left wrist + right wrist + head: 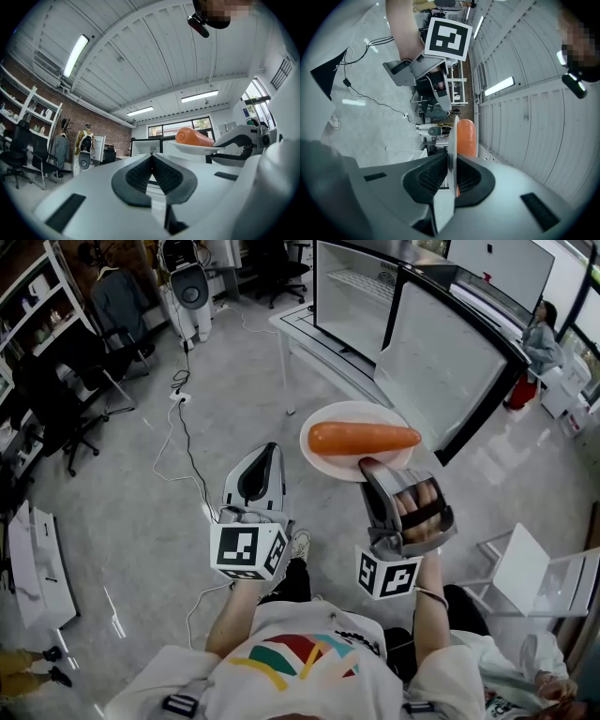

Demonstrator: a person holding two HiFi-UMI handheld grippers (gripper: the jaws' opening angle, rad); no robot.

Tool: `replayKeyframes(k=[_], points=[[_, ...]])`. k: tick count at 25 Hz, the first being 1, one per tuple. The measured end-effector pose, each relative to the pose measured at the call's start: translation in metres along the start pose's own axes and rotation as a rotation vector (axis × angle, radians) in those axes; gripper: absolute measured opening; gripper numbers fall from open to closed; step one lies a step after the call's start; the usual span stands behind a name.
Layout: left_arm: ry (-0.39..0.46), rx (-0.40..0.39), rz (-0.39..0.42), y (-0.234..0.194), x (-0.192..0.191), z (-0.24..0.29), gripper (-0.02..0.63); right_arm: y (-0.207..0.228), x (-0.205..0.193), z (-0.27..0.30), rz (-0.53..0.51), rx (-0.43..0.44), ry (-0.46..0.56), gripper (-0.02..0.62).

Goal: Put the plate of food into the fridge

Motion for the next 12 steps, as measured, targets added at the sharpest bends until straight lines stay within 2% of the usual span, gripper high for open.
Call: replayKeyframes(k=[12], points=[[0.01,0.02,-0.014,-0.061,-0.017,0.098,0.006,-0.006,-0.026,0.107,-0.025,0.017,-0.001,0.038]])
Point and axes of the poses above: the fingertips, and each gripper's own axes: z forward along the fingers, y to its right, x out of its top, the point moved 5 cm from there along -z, backward along the fingers
